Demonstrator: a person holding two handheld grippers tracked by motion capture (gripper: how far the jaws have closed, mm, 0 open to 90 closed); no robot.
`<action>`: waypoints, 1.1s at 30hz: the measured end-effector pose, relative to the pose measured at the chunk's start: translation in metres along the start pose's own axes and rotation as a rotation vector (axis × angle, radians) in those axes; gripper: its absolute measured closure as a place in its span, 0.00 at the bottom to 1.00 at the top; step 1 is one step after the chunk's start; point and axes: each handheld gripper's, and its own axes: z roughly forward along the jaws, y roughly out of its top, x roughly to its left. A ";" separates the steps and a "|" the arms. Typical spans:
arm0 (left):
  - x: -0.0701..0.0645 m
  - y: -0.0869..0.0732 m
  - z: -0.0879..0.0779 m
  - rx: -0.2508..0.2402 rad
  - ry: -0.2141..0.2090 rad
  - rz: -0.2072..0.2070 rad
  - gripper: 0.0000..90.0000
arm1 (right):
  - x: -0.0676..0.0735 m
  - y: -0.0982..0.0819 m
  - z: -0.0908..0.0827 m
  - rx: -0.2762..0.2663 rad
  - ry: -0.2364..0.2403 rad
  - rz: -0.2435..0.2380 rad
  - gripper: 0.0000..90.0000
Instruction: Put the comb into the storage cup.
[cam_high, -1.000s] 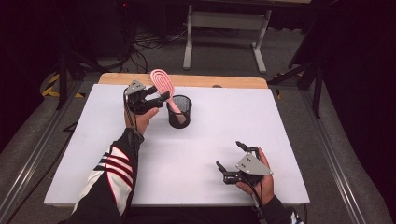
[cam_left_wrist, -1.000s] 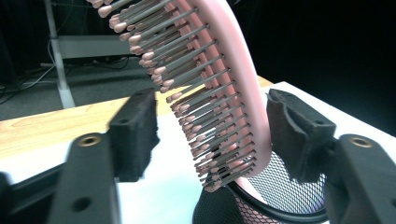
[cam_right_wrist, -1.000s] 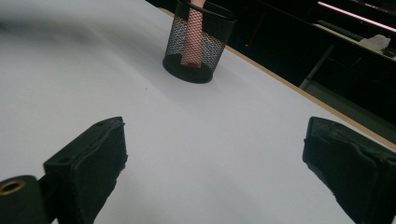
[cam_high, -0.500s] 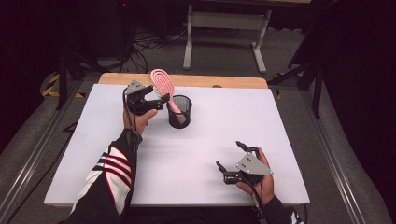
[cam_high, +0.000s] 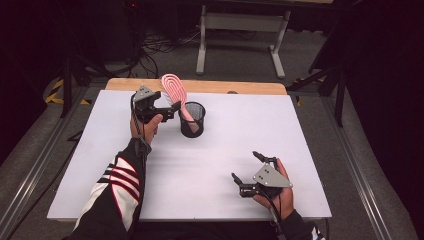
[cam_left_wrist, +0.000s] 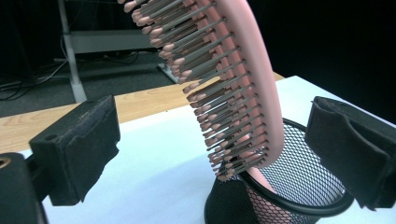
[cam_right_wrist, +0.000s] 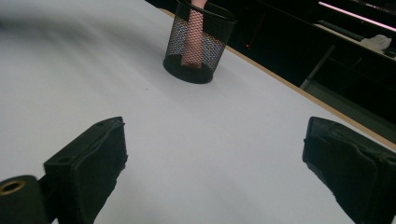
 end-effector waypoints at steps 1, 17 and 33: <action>0.000 0.000 -0.001 0.000 0.003 0.007 0.05 | 0.000 0.000 0.000 0.000 0.000 0.000 0.08; -0.003 0.007 -0.012 -0.017 0.034 0.058 0.07 | 0.000 0.000 0.000 0.002 0.000 -0.001 0.08; -0.008 0.014 -0.021 0.011 0.026 0.152 0.07 | 0.000 0.000 0.000 0.002 -0.001 -0.001 0.08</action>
